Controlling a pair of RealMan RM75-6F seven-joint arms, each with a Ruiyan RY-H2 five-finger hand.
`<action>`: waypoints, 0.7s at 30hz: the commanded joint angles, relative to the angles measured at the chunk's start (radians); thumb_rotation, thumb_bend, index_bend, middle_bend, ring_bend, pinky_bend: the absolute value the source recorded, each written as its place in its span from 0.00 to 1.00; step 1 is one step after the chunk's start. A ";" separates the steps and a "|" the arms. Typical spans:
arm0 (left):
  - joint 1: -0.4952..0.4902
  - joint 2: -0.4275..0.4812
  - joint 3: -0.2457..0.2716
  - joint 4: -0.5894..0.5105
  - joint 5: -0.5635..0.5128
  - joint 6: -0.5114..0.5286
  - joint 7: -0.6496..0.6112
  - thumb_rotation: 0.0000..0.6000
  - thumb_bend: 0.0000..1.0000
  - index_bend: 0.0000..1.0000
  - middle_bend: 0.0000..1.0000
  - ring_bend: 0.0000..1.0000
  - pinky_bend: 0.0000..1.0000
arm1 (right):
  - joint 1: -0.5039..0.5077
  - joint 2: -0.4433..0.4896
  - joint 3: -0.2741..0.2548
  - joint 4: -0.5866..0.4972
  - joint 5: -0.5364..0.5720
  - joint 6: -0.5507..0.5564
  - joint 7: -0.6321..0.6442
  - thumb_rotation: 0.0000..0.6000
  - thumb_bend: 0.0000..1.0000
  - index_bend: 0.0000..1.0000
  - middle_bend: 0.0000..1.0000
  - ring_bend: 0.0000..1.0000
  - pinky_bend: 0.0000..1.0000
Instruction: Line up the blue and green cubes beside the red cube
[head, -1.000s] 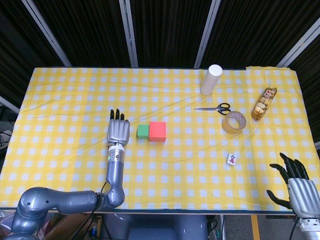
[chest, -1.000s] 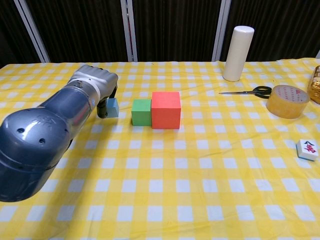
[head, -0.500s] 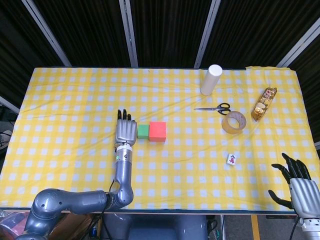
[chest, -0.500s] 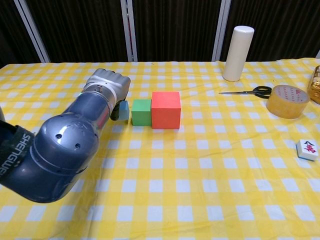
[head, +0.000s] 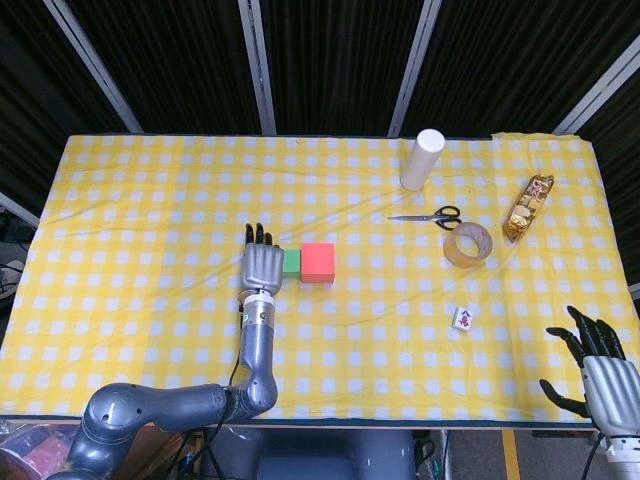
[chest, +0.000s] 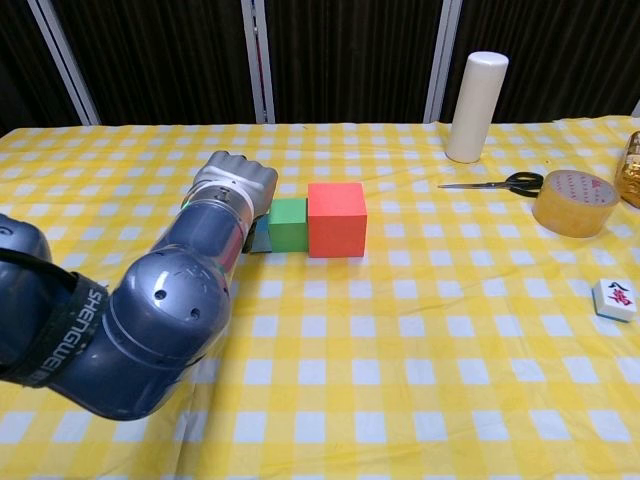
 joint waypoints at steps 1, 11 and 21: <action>-0.006 -0.005 -0.009 0.007 0.007 0.002 -0.001 1.00 0.42 0.44 0.17 0.00 0.00 | 0.001 0.001 0.000 -0.001 0.001 -0.003 0.000 1.00 0.28 0.26 0.03 0.07 0.00; -0.011 -0.015 -0.020 0.017 0.014 0.005 0.022 1.00 0.42 0.43 0.17 0.00 0.00 | 0.000 0.003 0.000 0.000 0.005 -0.004 0.006 1.00 0.28 0.26 0.03 0.07 0.00; -0.006 -0.024 -0.017 0.023 0.020 0.000 0.044 1.00 0.41 0.36 0.16 0.00 0.00 | 0.001 0.004 0.000 0.000 0.003 -0.005 0.014 1.00 0.28 0.26 0.03 0.07 0.00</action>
